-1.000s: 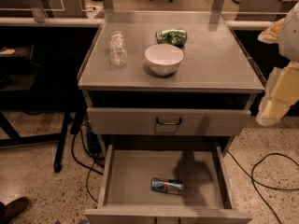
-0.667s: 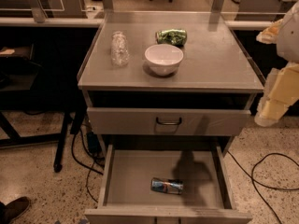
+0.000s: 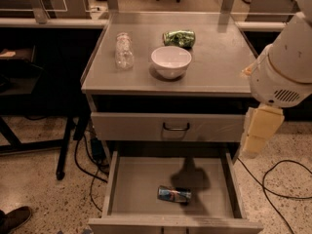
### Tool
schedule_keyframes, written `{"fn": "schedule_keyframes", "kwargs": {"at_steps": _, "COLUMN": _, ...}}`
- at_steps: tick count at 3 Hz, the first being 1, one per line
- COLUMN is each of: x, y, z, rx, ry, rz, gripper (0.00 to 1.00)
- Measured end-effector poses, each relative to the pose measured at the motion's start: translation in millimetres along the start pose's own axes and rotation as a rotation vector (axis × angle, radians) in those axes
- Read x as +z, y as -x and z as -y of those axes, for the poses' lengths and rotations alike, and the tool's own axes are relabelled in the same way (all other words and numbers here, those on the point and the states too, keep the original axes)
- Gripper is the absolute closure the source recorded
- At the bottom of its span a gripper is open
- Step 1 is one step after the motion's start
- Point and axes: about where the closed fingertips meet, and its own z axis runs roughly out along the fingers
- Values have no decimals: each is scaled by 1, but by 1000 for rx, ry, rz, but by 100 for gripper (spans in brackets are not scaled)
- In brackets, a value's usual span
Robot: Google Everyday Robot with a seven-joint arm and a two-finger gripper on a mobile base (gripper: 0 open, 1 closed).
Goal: Pick redbull can from middle drawer and place on counter
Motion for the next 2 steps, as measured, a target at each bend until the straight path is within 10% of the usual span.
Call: {"fn": "schedule_keyframes", "kwargs": {"at_steps": 2, "x": 33, "y": 0, "z": -15, "rx": 12, "ry": 37, "rz": 33, "gripper": 0}}
